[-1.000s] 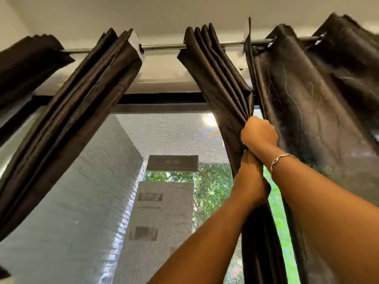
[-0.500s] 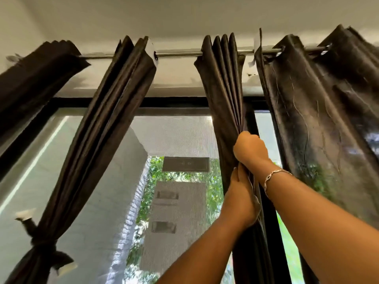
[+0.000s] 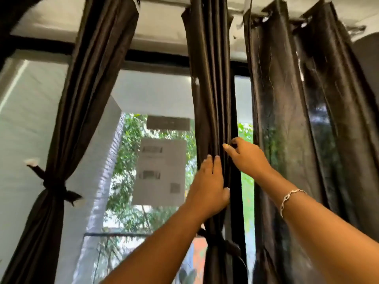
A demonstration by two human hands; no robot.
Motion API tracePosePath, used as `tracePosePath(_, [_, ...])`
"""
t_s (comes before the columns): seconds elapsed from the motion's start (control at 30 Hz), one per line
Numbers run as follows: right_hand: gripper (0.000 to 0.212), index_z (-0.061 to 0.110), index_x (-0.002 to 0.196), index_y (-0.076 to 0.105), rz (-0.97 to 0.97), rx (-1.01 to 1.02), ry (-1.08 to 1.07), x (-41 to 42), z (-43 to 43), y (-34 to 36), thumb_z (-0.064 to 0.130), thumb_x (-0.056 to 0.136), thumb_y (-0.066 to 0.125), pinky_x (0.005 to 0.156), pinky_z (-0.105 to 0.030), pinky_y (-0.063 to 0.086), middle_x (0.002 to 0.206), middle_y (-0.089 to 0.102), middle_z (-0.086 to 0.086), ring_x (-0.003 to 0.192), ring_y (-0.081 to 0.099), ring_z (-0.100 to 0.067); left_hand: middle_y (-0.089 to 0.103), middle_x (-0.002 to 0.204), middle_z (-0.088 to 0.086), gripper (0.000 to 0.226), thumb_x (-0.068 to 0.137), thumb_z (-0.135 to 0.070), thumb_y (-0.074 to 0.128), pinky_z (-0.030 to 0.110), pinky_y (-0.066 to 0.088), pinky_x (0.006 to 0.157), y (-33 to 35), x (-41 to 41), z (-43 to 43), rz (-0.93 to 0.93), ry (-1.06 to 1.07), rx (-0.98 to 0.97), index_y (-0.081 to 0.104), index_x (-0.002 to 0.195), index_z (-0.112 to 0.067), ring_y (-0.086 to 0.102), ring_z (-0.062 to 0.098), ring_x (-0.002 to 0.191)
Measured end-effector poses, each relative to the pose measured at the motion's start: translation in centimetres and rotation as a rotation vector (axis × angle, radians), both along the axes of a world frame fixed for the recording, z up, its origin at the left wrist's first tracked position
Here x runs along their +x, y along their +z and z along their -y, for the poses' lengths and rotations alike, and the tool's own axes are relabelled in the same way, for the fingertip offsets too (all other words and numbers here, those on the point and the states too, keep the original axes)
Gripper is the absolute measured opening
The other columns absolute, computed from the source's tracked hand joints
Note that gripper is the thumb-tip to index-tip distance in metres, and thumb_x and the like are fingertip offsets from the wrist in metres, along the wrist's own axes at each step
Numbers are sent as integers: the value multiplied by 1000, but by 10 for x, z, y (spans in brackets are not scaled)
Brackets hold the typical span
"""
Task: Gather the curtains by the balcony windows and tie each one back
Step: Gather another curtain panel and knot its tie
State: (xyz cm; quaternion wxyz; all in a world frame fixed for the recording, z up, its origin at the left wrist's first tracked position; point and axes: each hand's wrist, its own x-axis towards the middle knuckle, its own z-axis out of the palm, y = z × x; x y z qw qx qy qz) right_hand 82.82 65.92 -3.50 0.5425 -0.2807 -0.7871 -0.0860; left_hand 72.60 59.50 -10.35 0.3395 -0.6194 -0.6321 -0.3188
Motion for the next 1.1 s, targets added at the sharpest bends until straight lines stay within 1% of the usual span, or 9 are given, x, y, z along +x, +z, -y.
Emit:
tracePosePath(0.13, [48, 4, 133, 40, 94, -29, -7, 12, 8, -52, 37, 97, 40, 95, -41, 39, 129, 50, -19, 120, 46, -34, -6, 156, 16, 79, 92, -29, 49, 34, 6, 118, -38, -2, 13, 49, 41, -56, -3, 147, -6, -2, 27, 145])
tracePosePath(0.27, [59, 8, 145, 24, 177, -151, -34, 29, 16, -113, 39, 97, 38, 106, -40, 29, 144, 36, -17, 134, 32, -31, -5, 156, 15, 79, 93, -34, 49, 36, 8, 118, -92, 5, 23, 109, 23, -110, -1, 147, -7, -2, 28, 145])
tracePosePath(0.4, [67, 10, 148, 14, 287, -289, -101, 48, 20, -194, 44, 96, 38, 117, -39, 16, 154, 17, -16, 144, 12, -29, -5, 156, 16, 77, 94, -42, 42, 37, 7, 118, -166, 19, 26, 51, 67, -251, -1, 147, -6, -4, 29, 145])
tracePosePath(0.47, [68, 11, 148, 13, 329, -318, -128, 57, 23, -235, 45, 95, 38, 116, -38, 12, 155, 13, -15, 145, 9, -29, -8, 155, 18, 78, 95, -45, 38, 37, 4, 119, -204, 26, 26, 34, 102, -332, -5, 146, -5, -7, 29, 145])
tracePosePath(0.6, [68, 11, 148, 11, 403, -406, -151, 73, 30, -316, 46, 96, 37, 116, -36, 10, 156, 11, -16, 145, 8, -29, -7, 155, 18, 79, 94, -45, 39, 39, 5, 118, -276, 46, 27, 35, 123, -473, -6, 147, -6, -6, 30, 145])
tracePosePath(0.73, [67, 12, 148, 11, 510, -539, -173, 97, 32, -404, 45, 96, 37, 118, -39, 8, 156, 9, -18, 145, 7, -32, -8, 155, 20, 79, 95, -44, 38, 41, 4, 118, -353, 68, 30, 44, 142, -630, -6, 146, -4, -6, 32, 144])
tracePosePath(0.83, [68, 11, 148, 10, 610, -587, -232, 120, 32, -457, 45, 96, 37, 118, -40, 4, 155, 9, -18, 145, 6, -32, -9, 155, 21, 78, 95, -41, 39, 42, 4, 118, -401, 82, 37, 54, 154, -720, -5, 146, -3, -6, 33, 144])
tracePosePath(0.97, [68, 12, 148, 11, 673, -690, -244, 157, 37, -507, 45, 96, 38, 118, -41, 4, 155, 10, -19, 145, 6, -32, -9, 155, 20, 78, 94, -40, 41, 43, 4, 118, -448, 116, 43, 106, 161, -790, -4, 147, -4, -6, 33, 144])
tracePosePath(1.1, [68, 11, 148, 13, 686, -742, -227, 198, 41, -539, 44, 95, 40, 118, -40, 3, 155, 12, -19, 145, 5, -32, -11, 155, 20, 77, 95, -41, 41, 42, 1, 118, -473, 163, 43, 116, 147, -820, -5, 147, -5, -7, 32, 144])
